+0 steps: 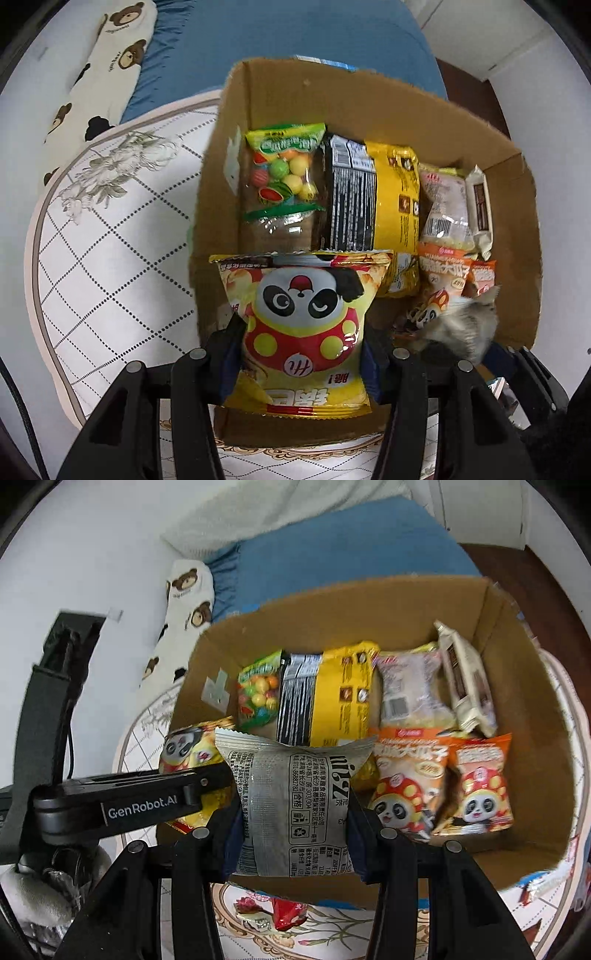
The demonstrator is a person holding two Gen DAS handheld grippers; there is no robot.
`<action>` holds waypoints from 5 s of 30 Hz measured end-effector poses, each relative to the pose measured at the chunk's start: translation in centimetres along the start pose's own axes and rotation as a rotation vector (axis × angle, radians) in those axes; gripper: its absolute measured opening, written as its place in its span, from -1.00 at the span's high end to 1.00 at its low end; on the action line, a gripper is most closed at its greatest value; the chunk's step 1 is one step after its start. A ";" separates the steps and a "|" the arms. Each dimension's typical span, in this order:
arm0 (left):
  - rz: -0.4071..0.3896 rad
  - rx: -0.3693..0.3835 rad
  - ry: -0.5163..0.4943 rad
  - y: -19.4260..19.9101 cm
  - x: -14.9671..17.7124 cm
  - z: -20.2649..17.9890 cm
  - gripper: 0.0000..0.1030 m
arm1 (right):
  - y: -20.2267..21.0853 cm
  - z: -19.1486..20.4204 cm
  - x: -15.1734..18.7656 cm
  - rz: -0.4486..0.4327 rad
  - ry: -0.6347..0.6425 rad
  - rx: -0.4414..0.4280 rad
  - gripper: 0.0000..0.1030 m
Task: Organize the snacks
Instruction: 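Carry both bags into the cardboard box and open both tools, then grasp the green-and-white photo snack bag with left tool while right tool grasps the red candy, then carry both snacks into the cardboard box and open both tools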
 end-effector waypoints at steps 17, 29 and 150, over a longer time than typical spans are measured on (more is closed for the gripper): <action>-0.073 -0.009 -0.001 1.0 1.5 -0.5 -0.25 | 0.5 -2.4 1.0 0.042 0.015 0.125 -0.72; -0.269 -0.027 -0.019 4.3 5.1 -2.0 -0.25 | 5.8 -4.8 3.0 -0.092 0.055 0.263 -0.72; -0.088 0.176 0.385 -8.5 21.4 9.6 0.16 | -2.7 -4.6 21.3 0.105 0.057 0.090 0.21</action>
Point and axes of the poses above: each gripper's, at about its wrist camera, not at the fingertips, and y roughly against the way its jaws point, z to its left, x to its underside, the point moved 3 cm from there along -y, roughly the way its jaws point, and after that the axes turned 2 degrees about -z, right-handed, at the moved point
